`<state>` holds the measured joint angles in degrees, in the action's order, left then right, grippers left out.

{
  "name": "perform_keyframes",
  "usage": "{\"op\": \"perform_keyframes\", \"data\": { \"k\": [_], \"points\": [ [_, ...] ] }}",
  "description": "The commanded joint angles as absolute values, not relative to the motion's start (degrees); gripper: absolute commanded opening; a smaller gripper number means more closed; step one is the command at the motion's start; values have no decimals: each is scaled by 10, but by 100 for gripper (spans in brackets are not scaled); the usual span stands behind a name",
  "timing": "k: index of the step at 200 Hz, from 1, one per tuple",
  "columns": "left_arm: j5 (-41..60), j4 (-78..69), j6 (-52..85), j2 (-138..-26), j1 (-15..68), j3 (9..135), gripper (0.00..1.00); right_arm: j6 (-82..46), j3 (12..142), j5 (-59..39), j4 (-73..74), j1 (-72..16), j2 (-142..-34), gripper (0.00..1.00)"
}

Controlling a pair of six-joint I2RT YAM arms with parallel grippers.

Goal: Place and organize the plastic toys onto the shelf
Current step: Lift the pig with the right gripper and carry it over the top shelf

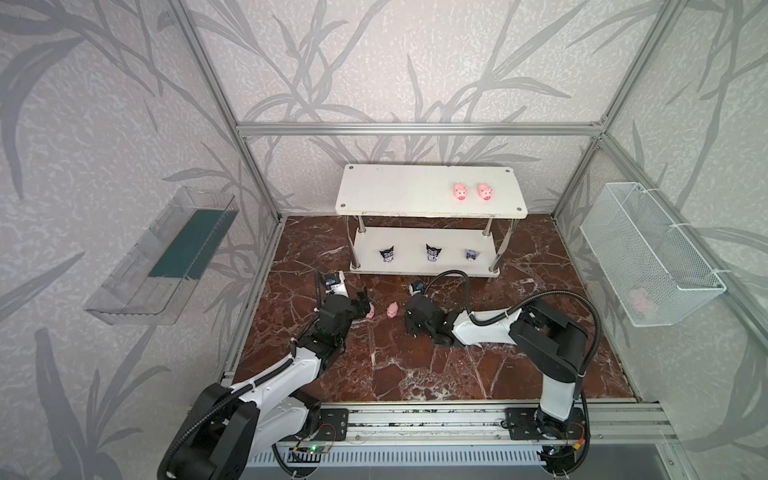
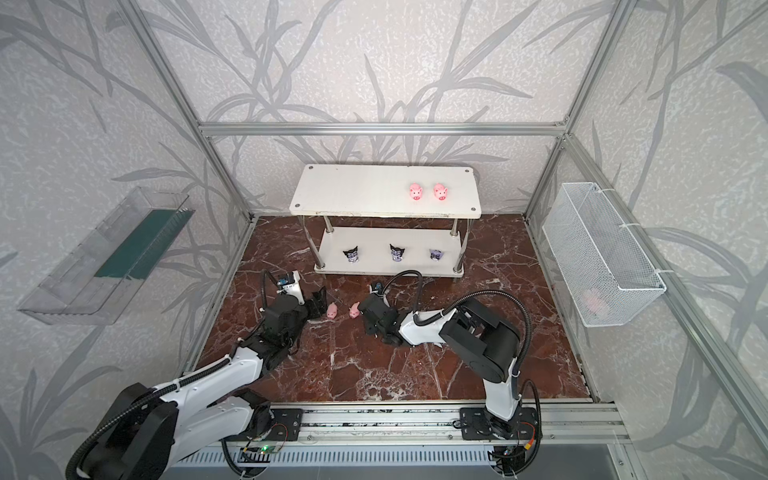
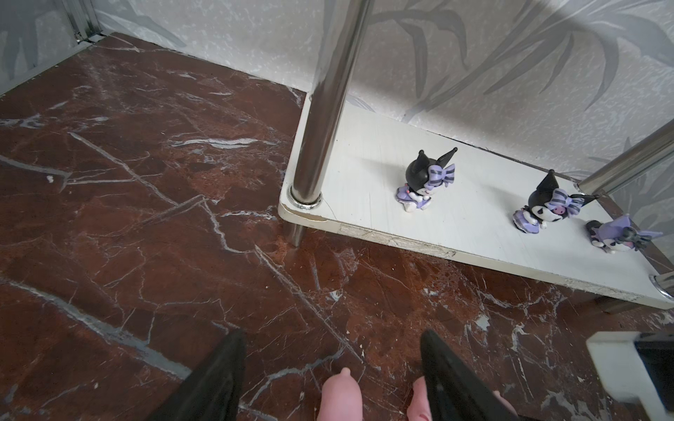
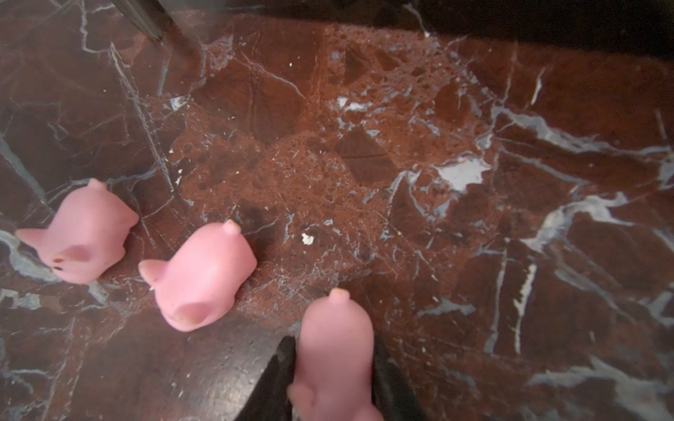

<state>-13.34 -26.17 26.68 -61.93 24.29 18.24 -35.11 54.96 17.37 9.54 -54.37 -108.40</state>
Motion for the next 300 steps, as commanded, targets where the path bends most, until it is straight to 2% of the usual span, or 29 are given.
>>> {"op": "perform_keyframes", "data": {
  "k": [1, 44, 60, 112, 205, 300],
  "points": [
    [-132, -273, 273, -620, 240, 174, 74, -342, 535, 196, 74, -540, -1063, 31],
    [-134, -271, 272, -615, 238, 170, 74, -318, 517, 196, 31, -540, -982, 30],
    [-133, -272, 272, -616, 238, 170, 74, -301, 523, 192, -3, -542, -919, 30],
    [-124, -282, 273, -626, 236, 169, 74, -202, 638, 218, -125, -554, -829, 31],
    [-108, -282, 277, -623, 236, 168, 74, -62, 917, 255, -209, -521, -871, 31],
    [-105, -292, 273, -640, 236, 173, 74, -62, 1075, 220, -262, -428, -954, 31]
  ]
}}
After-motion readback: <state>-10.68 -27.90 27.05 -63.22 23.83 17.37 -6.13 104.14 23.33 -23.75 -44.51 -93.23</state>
